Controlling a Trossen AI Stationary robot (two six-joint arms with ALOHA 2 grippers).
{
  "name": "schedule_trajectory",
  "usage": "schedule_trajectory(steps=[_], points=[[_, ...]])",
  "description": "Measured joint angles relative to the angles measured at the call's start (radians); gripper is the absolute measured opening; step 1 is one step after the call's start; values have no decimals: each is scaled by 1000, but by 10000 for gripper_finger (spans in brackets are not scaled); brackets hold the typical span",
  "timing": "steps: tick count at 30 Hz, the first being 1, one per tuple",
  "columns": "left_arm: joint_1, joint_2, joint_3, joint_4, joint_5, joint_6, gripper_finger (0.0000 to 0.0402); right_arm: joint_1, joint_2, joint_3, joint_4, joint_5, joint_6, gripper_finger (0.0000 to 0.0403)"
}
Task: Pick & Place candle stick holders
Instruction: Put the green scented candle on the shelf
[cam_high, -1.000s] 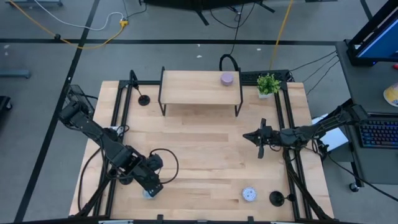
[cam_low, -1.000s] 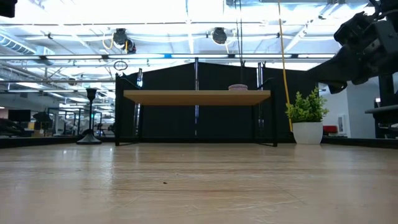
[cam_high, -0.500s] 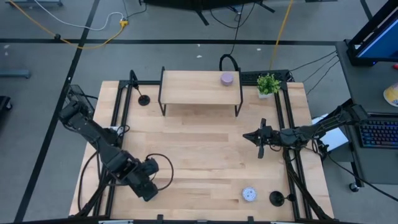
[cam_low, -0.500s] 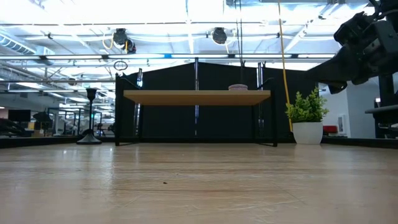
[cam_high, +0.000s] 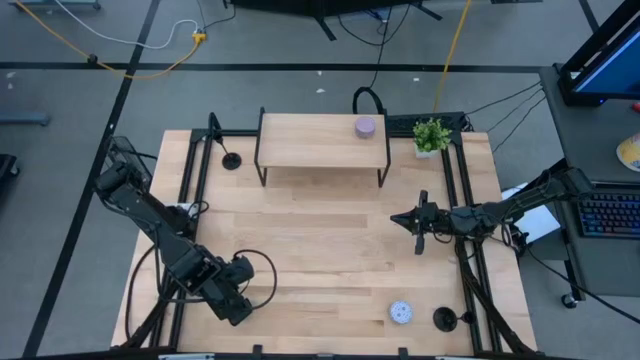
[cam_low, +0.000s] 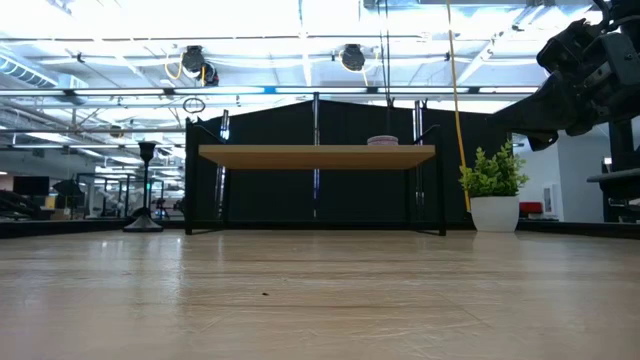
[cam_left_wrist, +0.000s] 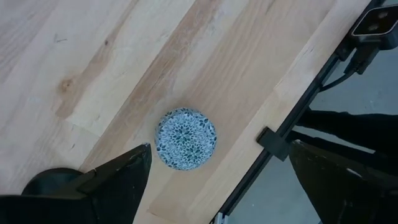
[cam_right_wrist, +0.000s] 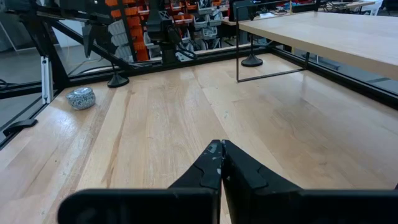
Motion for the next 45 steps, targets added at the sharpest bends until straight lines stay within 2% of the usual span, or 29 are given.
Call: schedule_trajectory(steps=[17, 23, 27, 36, 45], points=[[-14, 0, 0, 24, 25, 4, 400, 0, 0, 0, 0, 0, 0, 0], [-21, 0, -17, 27, -55, -10, 400, 0, 0, 0, 0, 0, 0, 0], [-21, 0, -35, 48, -70, 5, 400, 0, 0, 0, 0, 0, 0, 0], [-26, 0, -35, 51, -68, 2, 400, 0, 0, 0, 0, 0, 0, 0], [-26, 0, -45, 43, -19, -31, 400, 0, 0, 0, -1, 0, 0, 0]])
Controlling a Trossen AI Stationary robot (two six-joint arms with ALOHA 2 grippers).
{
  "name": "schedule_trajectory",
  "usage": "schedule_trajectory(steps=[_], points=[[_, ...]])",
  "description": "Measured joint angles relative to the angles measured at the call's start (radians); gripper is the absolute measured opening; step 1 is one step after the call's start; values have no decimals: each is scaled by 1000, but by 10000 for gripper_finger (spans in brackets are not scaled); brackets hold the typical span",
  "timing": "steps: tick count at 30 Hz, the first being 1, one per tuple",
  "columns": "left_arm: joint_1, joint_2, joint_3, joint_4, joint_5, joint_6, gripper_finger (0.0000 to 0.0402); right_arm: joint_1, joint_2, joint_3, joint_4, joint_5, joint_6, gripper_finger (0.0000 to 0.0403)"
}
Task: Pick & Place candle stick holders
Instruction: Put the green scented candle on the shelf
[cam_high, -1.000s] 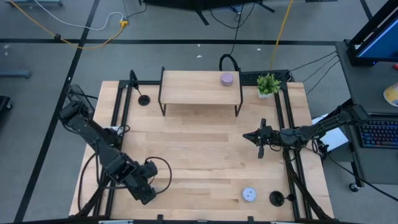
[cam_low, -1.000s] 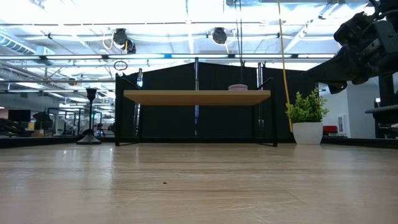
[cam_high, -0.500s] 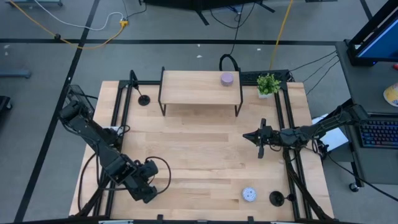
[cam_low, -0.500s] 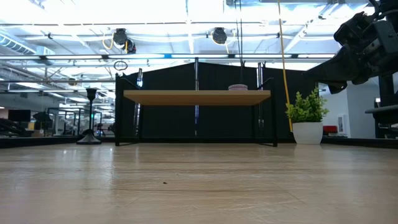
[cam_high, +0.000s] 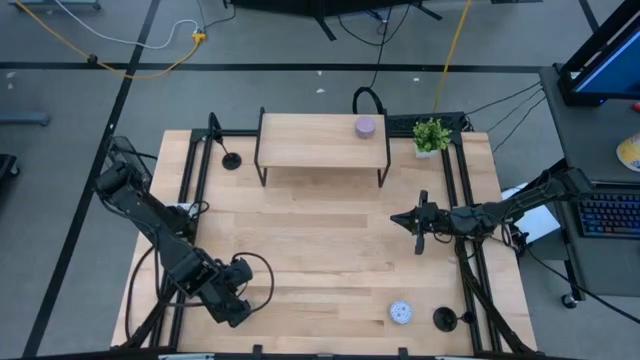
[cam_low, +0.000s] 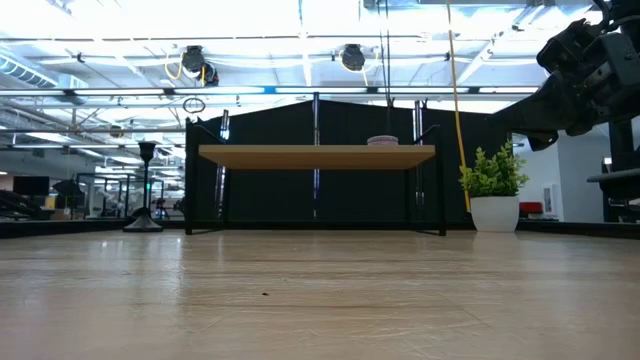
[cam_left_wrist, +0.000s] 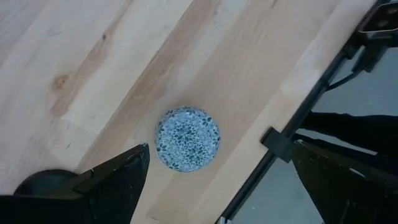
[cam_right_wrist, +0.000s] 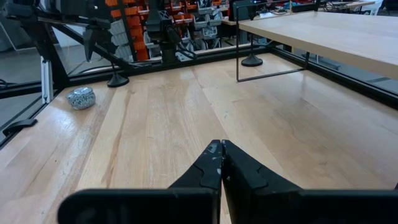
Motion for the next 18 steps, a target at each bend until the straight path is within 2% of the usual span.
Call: schedule_trajectory(steps=[8, 18], points=[[1, 0, -67, 7, 54, -114, 399, 0, 0, 0, -1, 0, 0, 0], [0, 0, -115, 72, 55, -199, 399, 0, 0, 0, -8, 0, 0, 0]])
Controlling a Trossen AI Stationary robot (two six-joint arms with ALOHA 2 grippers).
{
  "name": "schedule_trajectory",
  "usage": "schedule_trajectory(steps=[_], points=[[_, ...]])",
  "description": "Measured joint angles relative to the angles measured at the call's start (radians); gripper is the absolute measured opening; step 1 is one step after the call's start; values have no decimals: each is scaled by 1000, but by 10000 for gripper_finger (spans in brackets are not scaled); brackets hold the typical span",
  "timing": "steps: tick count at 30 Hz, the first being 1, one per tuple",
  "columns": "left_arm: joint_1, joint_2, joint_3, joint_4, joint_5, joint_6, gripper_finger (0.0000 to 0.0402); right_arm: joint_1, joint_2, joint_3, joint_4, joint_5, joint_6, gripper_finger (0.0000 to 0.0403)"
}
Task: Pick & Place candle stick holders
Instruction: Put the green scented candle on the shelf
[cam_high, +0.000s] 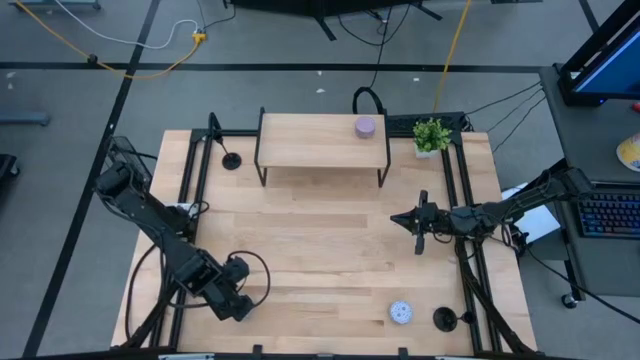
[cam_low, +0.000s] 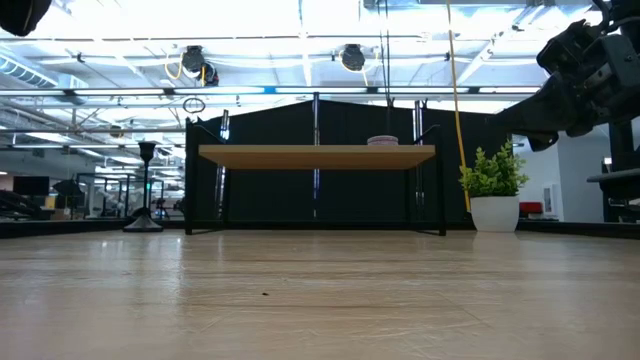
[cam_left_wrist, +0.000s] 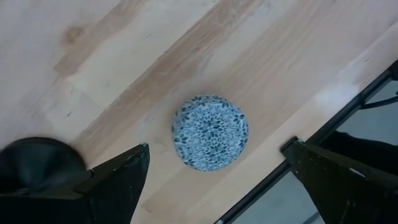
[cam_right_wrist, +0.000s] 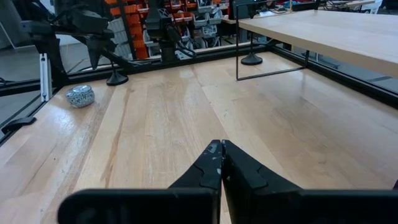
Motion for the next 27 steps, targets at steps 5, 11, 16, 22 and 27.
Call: schedule_trajectory(steps=[5, 11, 16, 22, 27], points=[[1, 0, -18, 10, 0, -13, 400, 0, 0, 0, -4, 0, 0, 0], [-5, 0, -19, 15, -4, -44, 399, 0, 0, 0, -6, 0, 0, 0], [-5, 0, -19, 16, -27, -70, 399, 0, 0, 0, -7, 0, 0, 0], [-7, 67, -19, 48, 5, -87, 399, 0, 0, 0, -7, 0, 0, 0], [-7, 143, -19, 86, 118, -84, 399, 0, 0, 0, -7, 0, 0, 0]])
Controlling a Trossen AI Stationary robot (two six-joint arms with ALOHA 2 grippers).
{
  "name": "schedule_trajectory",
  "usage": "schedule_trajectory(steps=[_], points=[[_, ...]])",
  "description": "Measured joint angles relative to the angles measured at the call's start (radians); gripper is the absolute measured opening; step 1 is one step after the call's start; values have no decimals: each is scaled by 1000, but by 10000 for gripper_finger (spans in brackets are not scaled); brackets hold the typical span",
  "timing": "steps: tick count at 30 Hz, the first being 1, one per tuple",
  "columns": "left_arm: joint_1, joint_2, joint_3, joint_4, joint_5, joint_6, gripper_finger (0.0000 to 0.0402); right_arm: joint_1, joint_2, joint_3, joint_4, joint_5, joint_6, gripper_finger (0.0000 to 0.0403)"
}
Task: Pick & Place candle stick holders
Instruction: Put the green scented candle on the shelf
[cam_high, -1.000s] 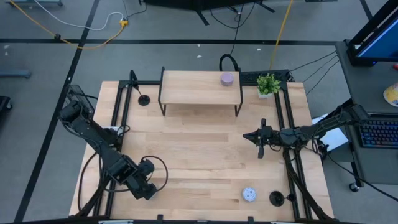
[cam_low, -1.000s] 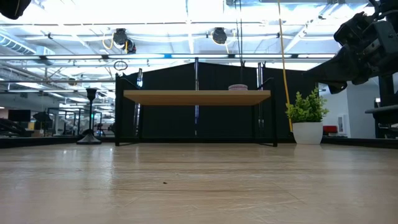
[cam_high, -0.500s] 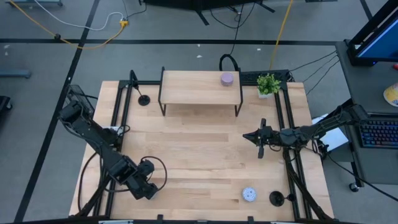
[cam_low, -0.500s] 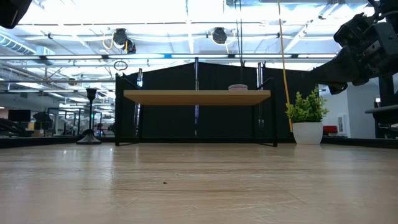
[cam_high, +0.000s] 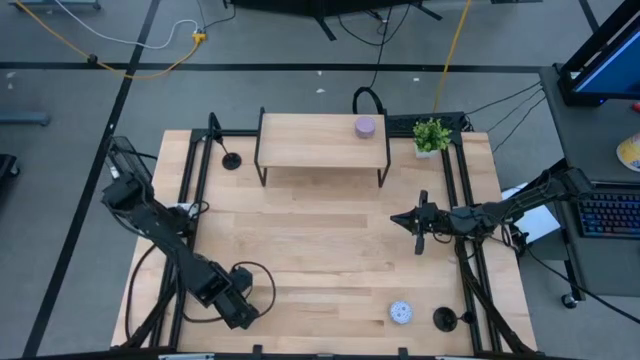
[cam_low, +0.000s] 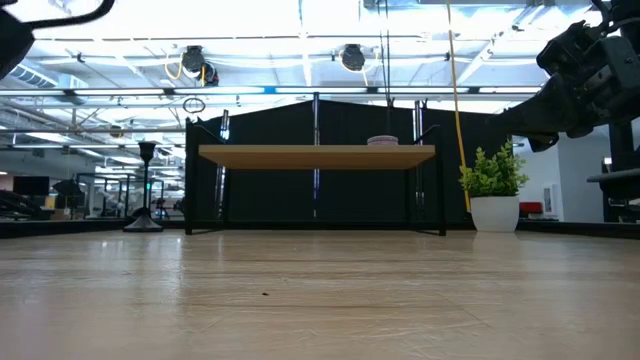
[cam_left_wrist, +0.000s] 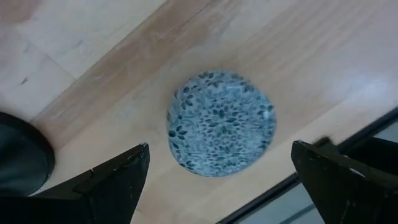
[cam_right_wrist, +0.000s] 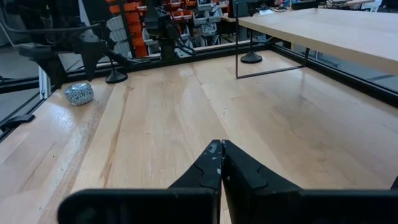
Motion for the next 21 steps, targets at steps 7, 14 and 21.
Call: schedule_trajectory(steps=[7, 14, 21], points=[[0, 24, 0, 15, -26, 1, 399, -2, 0, 0, 0, 0, 0, 0], [0, 36, 0, 15, -48, 1, 399, -2, 0, 0, 0, 0, 0, 0], [0, 101, 0, 63, 12, 2, 399, -2, 0, 0, 0, 0, 0, 0]])
